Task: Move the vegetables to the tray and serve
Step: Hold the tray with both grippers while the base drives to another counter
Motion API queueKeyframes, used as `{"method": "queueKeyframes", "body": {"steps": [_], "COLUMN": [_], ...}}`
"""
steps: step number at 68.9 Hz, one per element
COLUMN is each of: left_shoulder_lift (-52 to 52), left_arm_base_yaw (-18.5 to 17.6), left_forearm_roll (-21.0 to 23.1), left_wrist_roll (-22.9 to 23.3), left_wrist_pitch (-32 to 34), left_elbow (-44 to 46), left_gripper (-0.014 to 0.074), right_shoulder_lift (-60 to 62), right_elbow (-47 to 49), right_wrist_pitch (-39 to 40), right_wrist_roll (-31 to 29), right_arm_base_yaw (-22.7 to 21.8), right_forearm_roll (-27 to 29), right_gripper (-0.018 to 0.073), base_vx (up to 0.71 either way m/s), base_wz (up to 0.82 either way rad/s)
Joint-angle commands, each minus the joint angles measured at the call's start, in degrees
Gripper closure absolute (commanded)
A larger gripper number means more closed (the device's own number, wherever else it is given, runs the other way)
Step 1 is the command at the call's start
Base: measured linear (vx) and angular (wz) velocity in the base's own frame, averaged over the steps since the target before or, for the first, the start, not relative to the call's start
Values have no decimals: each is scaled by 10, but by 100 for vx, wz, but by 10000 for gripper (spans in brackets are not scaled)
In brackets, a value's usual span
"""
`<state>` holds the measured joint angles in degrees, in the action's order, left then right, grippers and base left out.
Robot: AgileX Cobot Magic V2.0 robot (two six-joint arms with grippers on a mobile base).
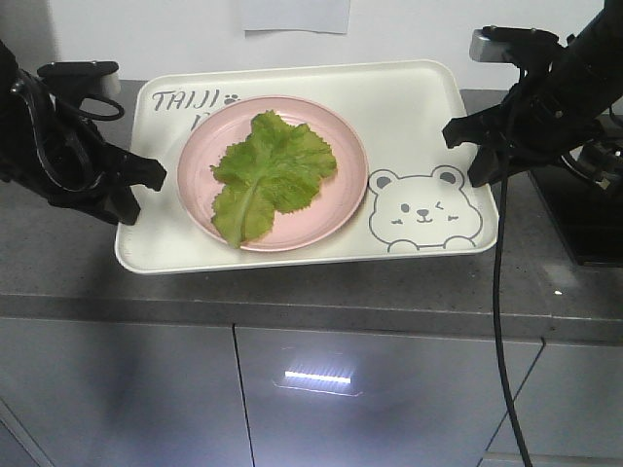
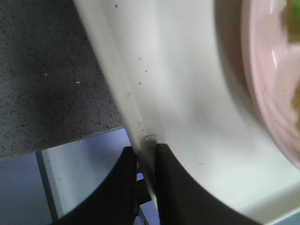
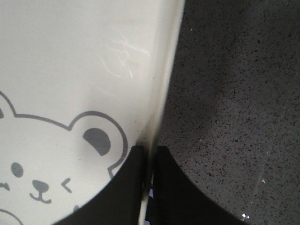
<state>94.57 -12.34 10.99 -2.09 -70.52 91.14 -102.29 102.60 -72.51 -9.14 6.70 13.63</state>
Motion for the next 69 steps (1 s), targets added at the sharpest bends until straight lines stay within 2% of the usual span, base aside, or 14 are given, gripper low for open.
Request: {"method": "queueKeyframes", "body": {"steps": [1, 69], "left_shoulder_lift": [-30, -30], "left_arm_base_yaw": [-11, -11], "left_forearm_roll": [54, 54], "left_wrist_roll": [-16, -16], "left_wrist_pitch": [28, 28], "left_elbow": [17, 17], "left_gripper": [602, 602], "right_shoulder_lift": [31, 31], "right_elbow": [16, 16], "right_wrist_pitch": [-10, -10], "right_wrist_roll": [-12, -12], "right_arm_base_yaw": [6, 6], "right_forearm_roll": [50, 49], "right_gripper": [564, 564], "base_vx": [7, 6], "base_wz": [1, 3]}}
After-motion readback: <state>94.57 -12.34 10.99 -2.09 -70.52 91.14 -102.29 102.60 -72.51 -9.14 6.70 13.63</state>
